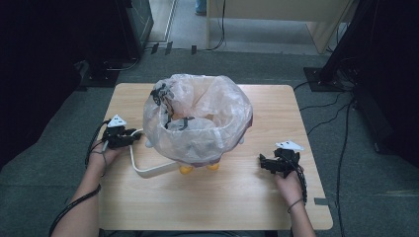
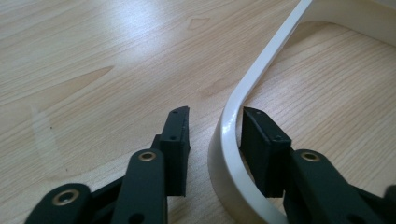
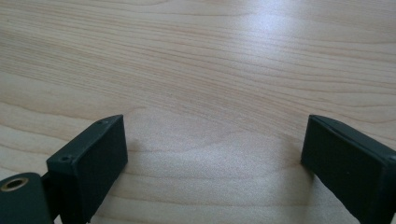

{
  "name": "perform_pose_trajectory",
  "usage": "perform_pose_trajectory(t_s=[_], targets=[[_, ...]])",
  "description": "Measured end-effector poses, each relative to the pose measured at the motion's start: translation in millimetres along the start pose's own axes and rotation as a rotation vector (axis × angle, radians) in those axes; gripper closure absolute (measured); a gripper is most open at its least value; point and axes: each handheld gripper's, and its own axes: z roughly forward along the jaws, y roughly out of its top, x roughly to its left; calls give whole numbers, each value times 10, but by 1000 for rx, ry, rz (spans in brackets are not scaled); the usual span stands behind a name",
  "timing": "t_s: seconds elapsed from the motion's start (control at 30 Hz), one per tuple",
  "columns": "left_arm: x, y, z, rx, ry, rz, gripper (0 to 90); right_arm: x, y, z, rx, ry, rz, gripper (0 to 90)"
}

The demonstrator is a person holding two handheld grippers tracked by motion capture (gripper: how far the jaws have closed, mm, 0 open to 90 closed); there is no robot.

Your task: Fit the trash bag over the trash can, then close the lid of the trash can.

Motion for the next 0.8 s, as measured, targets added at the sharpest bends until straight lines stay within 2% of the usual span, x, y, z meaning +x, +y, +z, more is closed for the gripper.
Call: perform_pose_trajectory(t_s=[0.3, 0.43, 0.5, 0.8], targets=[[6, 5, 3, 1, -26, -2, 770, 1, 0, 0, 1, 0, 1, 66], [3, 8, 1, 3, -19, 9, 784, 4, 2, 2, 3, -2, 1, 58], [6, 17, -28, -17, -19, 24, 790, 7, 5, 7, 5, -1, -5, 47], [53, 14, -109, -5, -23, 17, 790, 9, 5, 8, 6, 0, -4, 46]])
